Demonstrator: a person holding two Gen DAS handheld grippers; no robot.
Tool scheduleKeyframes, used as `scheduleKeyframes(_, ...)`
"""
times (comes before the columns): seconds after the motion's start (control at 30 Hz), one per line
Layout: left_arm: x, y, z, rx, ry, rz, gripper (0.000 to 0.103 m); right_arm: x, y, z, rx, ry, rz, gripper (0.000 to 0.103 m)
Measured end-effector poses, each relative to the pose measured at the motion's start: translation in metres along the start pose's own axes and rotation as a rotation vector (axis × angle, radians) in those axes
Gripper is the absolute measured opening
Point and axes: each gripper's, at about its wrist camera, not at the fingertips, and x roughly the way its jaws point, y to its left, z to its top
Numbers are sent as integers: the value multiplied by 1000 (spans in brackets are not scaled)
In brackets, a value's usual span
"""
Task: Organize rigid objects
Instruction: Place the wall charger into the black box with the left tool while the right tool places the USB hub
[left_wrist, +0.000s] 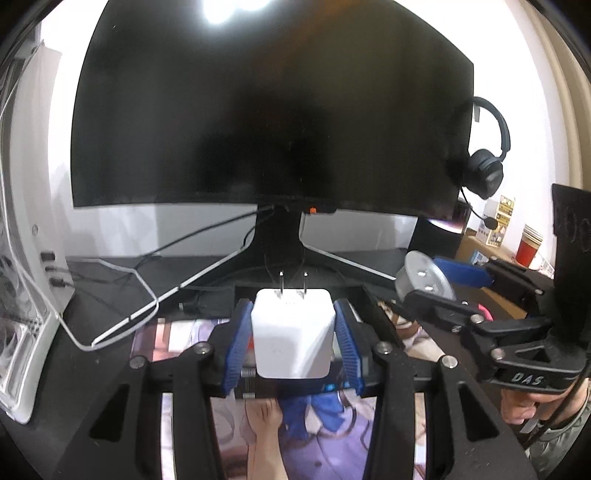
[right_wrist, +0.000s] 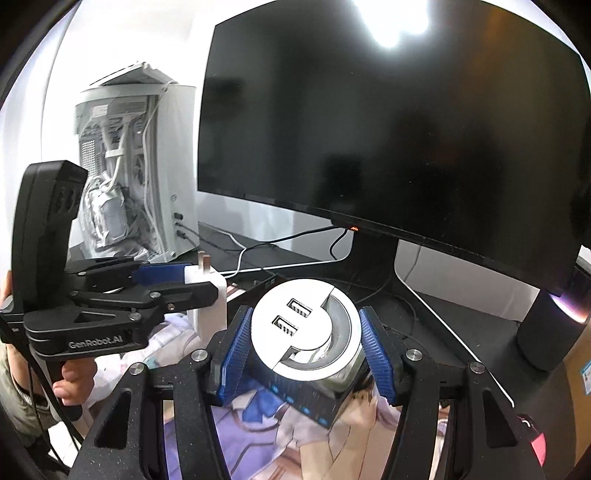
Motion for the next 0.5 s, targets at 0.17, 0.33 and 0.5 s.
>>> scheduleKeyframes(0.17,11,1,14,-13,-39,-9,44,19,-11,9,30,-9,-7,59)
scheduleKeyframes(0.33,31,0,20,-29,-33,-13,44,37,-20,14,58,3,-11,59)
scheduleKeyframes(0.5,54,3,19,-50,-1,-5,44,54,-28,15,82,23,-31,59)
